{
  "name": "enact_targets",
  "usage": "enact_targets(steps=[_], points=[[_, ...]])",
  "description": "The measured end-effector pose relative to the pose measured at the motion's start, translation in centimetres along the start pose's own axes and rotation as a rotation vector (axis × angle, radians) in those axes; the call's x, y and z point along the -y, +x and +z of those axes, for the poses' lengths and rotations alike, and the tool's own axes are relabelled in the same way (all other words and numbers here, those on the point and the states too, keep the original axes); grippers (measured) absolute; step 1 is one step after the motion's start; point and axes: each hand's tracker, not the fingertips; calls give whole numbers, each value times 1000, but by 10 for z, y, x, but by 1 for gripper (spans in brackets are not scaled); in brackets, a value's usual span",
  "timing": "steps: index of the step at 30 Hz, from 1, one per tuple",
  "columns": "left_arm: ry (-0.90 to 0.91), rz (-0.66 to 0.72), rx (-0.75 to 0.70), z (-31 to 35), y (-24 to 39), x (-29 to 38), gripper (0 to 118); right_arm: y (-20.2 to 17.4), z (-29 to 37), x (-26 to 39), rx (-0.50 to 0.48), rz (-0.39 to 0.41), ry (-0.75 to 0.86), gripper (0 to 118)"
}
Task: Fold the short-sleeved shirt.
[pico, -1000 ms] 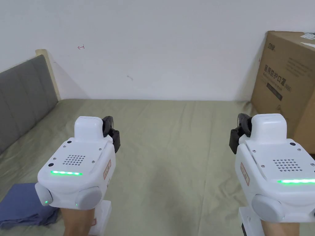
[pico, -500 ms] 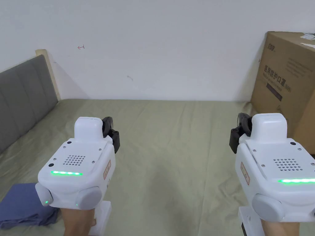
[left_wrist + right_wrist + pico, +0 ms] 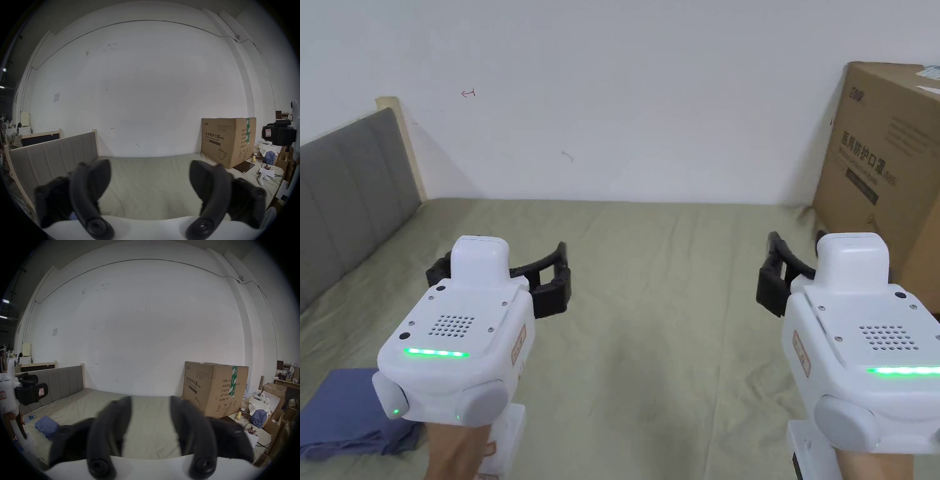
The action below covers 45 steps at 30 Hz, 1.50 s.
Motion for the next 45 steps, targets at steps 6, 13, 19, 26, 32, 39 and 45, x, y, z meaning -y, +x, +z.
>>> enact_targets(steps=[6,13,19,26,32,39,45], points=[[18,13,-32,0,1,1,115,2,2,3,6,-21,32,118],[29,3,-55,0,1,2,115,5,0,2,13,-23,21,118],[35,-1,-48,1,1,2,115,5,-1,1,12,-26,17,118],[39,-5,-43,2,2,3,115,1,-1,2,15,-18,17,118],[32,-9,-42,1,2,4,115,-2,-2,4,12,-11,11,118],[38,-7,-39,1,2,3,115,-3,-4,3,13,-16,8,118],[39,-11,-34,1,1,2,115,-3,-4,3,16,-19,7,118]])
